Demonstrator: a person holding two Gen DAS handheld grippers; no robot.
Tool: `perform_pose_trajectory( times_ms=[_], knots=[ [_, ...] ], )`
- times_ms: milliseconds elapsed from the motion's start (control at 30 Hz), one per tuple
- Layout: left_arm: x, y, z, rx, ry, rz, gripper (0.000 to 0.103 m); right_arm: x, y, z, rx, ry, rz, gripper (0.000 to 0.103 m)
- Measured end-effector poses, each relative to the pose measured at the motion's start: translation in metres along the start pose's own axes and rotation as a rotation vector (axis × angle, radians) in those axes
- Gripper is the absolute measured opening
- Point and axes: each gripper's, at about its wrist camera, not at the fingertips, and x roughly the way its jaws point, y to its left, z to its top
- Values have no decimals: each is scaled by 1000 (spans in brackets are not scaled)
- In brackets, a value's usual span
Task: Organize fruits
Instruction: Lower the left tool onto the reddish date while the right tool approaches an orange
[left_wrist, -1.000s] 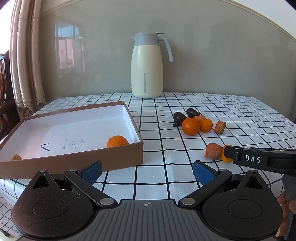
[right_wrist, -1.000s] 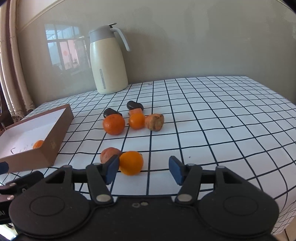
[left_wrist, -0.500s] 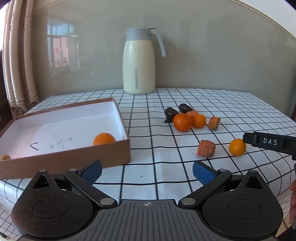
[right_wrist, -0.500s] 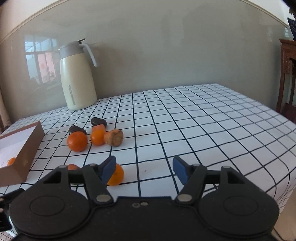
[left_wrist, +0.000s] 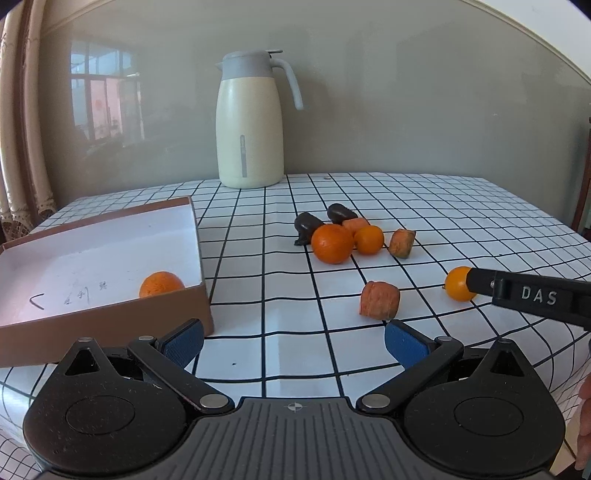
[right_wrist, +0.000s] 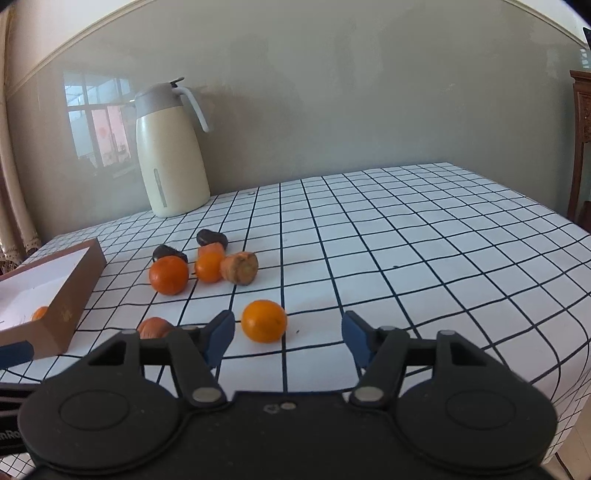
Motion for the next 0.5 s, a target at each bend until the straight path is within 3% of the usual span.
perform_pose_trajectory(
  times_ms=[167, 233, 433, 500],
  knots=[
    [8, -12, 5, 11, -6, -9, 103, 1, -4, 4, -2, 8, 11, 49],
    [12, -19, 7, 16, -11, -14, 103, 2, -6, 5, -3, 14, 20, 42],
    [22, -36, 12, 21, -18, -28, 102, 7, -8, 10, -19, 19, 36, 42],
    [26, -42, 13, 32, -19, -30, 87, 9, -8, 11, -23, 25, 46, 42]
  ],
)
